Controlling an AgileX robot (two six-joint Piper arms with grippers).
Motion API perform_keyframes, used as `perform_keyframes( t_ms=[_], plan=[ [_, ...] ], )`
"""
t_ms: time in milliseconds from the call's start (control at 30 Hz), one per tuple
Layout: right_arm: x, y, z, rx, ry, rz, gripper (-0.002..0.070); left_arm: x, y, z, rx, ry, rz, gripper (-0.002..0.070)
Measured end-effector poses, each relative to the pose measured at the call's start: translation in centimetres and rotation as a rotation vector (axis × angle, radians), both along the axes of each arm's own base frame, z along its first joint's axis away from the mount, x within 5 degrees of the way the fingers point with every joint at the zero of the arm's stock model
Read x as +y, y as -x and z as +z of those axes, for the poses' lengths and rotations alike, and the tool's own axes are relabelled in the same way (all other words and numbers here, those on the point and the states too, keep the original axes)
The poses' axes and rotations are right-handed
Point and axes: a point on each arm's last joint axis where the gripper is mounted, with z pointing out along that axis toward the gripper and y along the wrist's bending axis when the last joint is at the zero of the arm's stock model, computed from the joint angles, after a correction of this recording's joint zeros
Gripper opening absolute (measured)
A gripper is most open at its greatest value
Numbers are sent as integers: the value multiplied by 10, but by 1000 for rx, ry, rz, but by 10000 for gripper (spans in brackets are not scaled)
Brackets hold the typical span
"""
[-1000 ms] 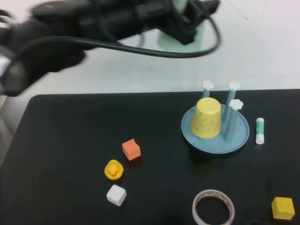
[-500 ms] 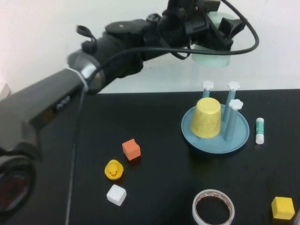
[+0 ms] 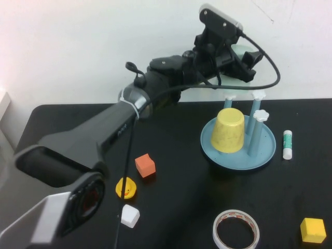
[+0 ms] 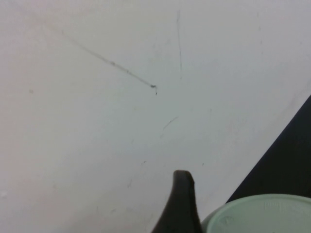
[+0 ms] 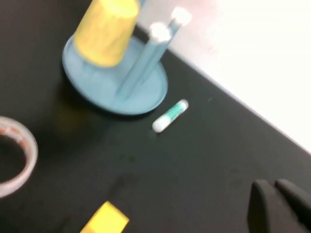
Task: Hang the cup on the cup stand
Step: Place the cup on the cup holder
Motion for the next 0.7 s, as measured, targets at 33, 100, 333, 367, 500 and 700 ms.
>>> perform_keyframes(
  t_ms=[33,100,333,367,500,700],
  plan=[
    [-2,0,1,-7,-1,-8,-1,-1,-3,-4,-3,2,1,540],
    [-5,0,1,-12,8,-37,-1,-3,-7,-14,2,-1,9,540],
    [-8,0,2,-20,7,-72,-1,-3,-17,-42,36,-34,80,539],
    [-9,0,2,-21,4,-73,-1,-2,-18,-43,38,-36,84,538],
    [-9,0,3,-31,6,-73,-1,-3,-18,-46,18,-59,82,537],
    [-7,0,4,-45,6,-56,-1,-3,-18,-45,4,-68,77,559]
  ],
)
